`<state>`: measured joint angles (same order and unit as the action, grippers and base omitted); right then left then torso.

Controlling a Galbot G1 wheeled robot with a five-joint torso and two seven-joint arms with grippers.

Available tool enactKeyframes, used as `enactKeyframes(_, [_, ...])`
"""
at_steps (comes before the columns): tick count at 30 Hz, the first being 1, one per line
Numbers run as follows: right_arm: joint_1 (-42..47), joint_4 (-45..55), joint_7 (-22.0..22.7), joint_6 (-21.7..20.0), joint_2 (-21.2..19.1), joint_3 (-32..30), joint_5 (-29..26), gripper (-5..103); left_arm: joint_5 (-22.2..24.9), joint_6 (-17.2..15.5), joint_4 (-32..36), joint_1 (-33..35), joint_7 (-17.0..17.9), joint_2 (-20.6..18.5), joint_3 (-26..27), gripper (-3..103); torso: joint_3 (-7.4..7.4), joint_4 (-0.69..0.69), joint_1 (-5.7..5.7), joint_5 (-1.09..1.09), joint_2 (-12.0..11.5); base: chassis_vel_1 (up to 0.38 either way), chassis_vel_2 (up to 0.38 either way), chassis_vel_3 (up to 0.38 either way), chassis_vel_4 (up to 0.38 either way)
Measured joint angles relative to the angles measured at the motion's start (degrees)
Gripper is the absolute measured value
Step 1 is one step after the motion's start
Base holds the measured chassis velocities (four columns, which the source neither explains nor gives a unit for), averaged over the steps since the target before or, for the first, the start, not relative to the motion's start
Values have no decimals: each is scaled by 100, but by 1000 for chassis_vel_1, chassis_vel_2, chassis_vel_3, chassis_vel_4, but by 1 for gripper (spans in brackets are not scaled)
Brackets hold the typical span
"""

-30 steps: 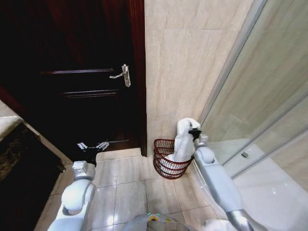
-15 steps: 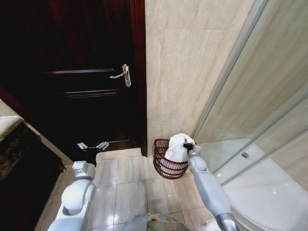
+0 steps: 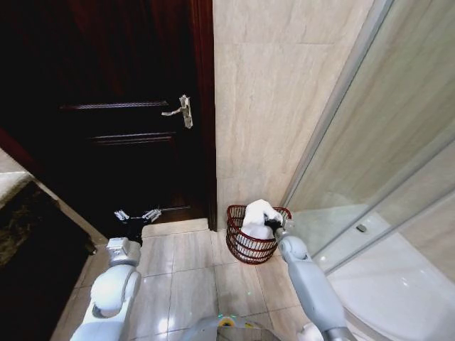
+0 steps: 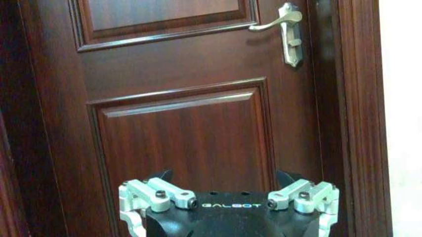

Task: Discard the used towel into the hamper.

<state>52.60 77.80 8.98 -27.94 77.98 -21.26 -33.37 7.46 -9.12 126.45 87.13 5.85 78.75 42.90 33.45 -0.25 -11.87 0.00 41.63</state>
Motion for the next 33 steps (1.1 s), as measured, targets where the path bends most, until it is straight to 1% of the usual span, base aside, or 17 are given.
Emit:
enactKeyframes(2, [-169,-166,416,-218,12,-49,-273,5,0,0,0,0,0,0,0,100,0,0,0,0,0,0,0,0,0])
enactKeyframes(3, [-169,-166,416,-218,12,-49,-273,5,0,0,0,0,0,0,0,100,0,0,0,0,0,0,0,0,0])
enactKeyframes(4, [-251,-225,590,-387,-1,-72,-425,5,0,0,0,0,0,0,0,100,0,0,0,0,0,0,0,0,0])
enactKeyframes(6, [-325,-293,688,-672,-95,-66,-558,5,0,0,0,0,0,0,0,100,0,0,0,0,0,0,0,0,0])
enactKeyframes(7, [-341,-304,676,-824,-146,-49,-566,5,0,0,0,0,0,0,0,100,1,-1,0,0,0,0,0,0,0])
enactKeyframes(8, [-341,-304,676,-824,-146,-49,-566,5,0,0,0,0,0,0,0,100,1,-1,0,0,0,0,0,0,0])
enactKeyframes(9, [-352,-305,592,-1040,-195,-40,-566,5,0,0,0,0,0,0,0,100,1,-1,0,0,0,0,0,0,0])
enactKeyframes(10, [-355,-292,411,-1252,-255,-39,-562,5,0,0,0,0,0,0,0,100,0,-1,0,0,0,0,0,0,0])
enactKeyframes(12, [-382,-307,30,-1428,-386,38,-387,5,0,0,0,1,0,0,0,100,0,-3,0,0,0,0,0,0,0])
enactKeyframes(13, [-382,-307,30,-1428,-386,38,-387,5,0,0,0,1,0,0,0,100,0,-3,0,0,0,0,0,0,0])
enactKeyframes(16, [-643,-638,-451,-1465,-414,108,30,5,0,0,0,0,0,1,0,100,0,-2,0,0,0,0,0,0,0])
enactKeyframes(17, [-643,-638,-451,-1465,-414,108,30,5,0,0,0,0,0,1,0,100,0,-2,0,0,0,0,0,0,0])
enactKeyframes(20, [-1059,-1239,-803,-1459,-309,184,457,5,0,0,0,1,0,0,0,100,1,0,0,0,0,0,0,0,0])
enactKeyframes(21, [-1059,-1239,-803,-1459,-309,184,457,5,0,0,0,1,0,0,0,100,1,0,0,0,0,0,0,0,0])
enactKeyframes(23, [-1288,-1637,-1035,-1437,-187,189,814,5,0,0,0,0,0,0,0,100,1,-1,0,-1,0,0,0,0,0])
enactKeyframes(29, [-1494,-2289,-1130,-1147,154,125,1316,5,0,0,0,0,0,0,0,100,1,0,-1,0,0,0,0,0,0])
enactKeyframes(33, [-1526,-2471,-1183,-1098,219,86,1453,5,0,0,0,0,0,0,0,100,0,0,0,-1,0,0,0,0,0])
